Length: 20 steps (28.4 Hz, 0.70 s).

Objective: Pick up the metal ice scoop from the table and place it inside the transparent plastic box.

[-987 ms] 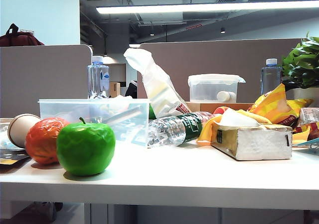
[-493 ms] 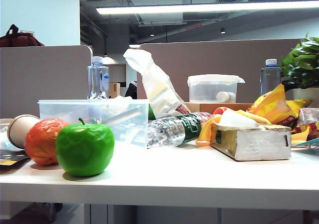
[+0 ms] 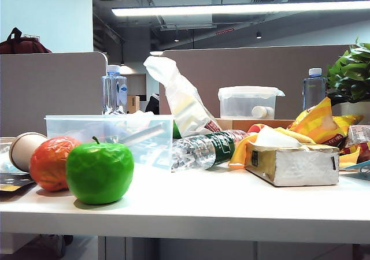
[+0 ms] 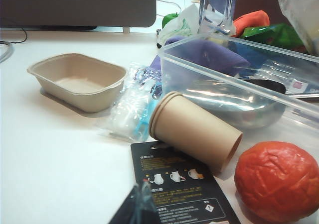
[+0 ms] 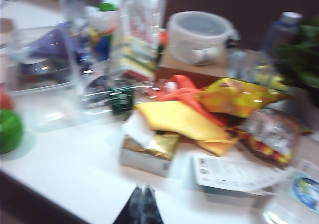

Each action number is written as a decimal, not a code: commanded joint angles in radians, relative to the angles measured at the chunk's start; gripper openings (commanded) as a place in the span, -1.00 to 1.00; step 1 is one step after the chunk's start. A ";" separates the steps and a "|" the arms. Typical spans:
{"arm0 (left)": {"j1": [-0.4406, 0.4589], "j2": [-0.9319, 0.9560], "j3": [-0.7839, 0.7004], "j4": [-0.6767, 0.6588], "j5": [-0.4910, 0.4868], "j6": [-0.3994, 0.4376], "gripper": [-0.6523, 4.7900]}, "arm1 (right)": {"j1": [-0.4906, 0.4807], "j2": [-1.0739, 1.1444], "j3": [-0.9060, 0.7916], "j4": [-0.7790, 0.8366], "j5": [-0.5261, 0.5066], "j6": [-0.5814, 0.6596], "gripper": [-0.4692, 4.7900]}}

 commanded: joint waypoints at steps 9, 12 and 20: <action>0.001 0.000 0.002 0.013 0.001 0.004 -0.78 | 0.002 -0.042 -0.241 0.274 0.130 0.004 -0.82; 0.001 0.000 0.002 0.013 -0.001 0.004 -0.78 | -0.023 -0.050 -0.352 0.411 0.141 -0.003 -0.82; 0.001 0.000 0.002 0.013 0.000 0.004 -0.78 | -0.244 -0.051 -0.663 0.834 -0.085 0.002 -0.82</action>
